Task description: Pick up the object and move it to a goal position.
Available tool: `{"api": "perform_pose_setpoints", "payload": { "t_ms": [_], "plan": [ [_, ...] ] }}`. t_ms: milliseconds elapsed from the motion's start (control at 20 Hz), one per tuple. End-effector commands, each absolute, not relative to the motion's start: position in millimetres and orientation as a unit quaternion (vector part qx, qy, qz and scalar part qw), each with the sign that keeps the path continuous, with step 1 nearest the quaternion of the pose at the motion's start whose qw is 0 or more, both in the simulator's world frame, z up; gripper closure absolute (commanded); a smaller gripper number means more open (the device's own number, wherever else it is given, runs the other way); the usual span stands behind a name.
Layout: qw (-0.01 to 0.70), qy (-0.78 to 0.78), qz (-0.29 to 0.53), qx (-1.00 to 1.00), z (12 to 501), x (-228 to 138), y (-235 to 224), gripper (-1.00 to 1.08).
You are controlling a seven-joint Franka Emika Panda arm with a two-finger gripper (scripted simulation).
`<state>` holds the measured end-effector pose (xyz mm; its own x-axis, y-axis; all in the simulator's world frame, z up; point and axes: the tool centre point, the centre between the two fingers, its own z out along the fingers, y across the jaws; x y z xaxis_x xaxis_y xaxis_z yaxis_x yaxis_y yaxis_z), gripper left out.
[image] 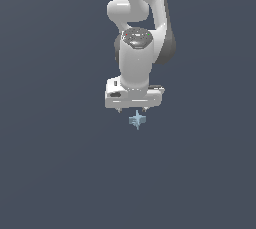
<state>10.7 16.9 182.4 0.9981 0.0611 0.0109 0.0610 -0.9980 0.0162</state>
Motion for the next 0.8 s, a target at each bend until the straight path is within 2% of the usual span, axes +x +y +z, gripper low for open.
{"api": "perform_pose_setpoints", "payload": {
  "t_ms": [0,750],
  "plan": [
    [0.008,0.031,0.006,0.999,182.4,10.7,16.9,-0.92],
    [-0.002,0.044,-0.004,0.999,180.0,7.0,28.8,-0.92]
  ]
}}
